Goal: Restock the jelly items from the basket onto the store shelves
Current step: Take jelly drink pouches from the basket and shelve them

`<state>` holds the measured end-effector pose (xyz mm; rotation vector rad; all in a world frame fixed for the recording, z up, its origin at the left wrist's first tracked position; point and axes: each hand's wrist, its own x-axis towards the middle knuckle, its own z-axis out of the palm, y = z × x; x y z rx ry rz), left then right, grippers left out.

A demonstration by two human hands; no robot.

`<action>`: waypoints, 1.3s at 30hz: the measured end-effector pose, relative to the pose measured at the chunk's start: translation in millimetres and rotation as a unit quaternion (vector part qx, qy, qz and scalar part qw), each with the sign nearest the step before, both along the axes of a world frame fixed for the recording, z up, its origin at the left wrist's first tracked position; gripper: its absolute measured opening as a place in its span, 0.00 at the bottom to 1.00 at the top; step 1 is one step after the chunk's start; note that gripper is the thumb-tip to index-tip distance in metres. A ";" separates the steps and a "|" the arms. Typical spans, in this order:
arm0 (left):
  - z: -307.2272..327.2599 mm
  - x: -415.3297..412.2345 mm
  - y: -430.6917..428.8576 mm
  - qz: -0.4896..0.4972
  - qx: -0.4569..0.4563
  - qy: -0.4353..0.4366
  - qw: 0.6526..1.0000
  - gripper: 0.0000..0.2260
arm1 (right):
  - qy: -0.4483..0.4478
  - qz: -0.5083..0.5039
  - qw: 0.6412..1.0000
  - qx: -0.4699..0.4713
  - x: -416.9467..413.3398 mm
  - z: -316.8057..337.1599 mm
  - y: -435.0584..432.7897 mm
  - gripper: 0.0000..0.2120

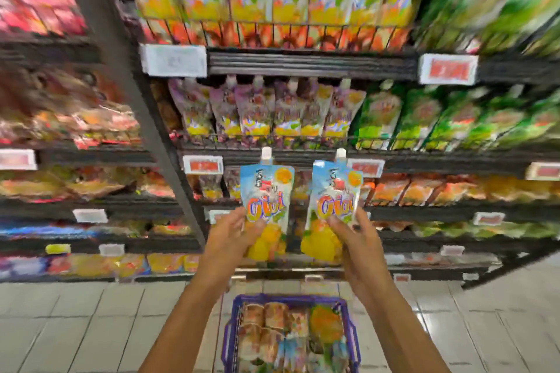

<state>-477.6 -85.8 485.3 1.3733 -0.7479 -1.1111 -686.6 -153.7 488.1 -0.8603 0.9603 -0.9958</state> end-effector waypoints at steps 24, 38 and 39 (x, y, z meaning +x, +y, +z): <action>409.9 75.8 -53.8 0.140 -0.352 -0.262 0.887 0.06 | -0.042 0.075 0.909 -0.407 31.8 360.9 -104.9 0.20; 478.2 133.2 -142.0 0.258 -0.328 -0.330 0.847 0.16 | -0.085 0.012 0.878 -0.470 102.2 422.9 -115.3 0.17; 475.1 134.3 -145.2 0.259 -0.325 -0.334 0.846 0.16 | -0.083 0.010 0.876 -0.474 104.0 424.5 -115.7 0.17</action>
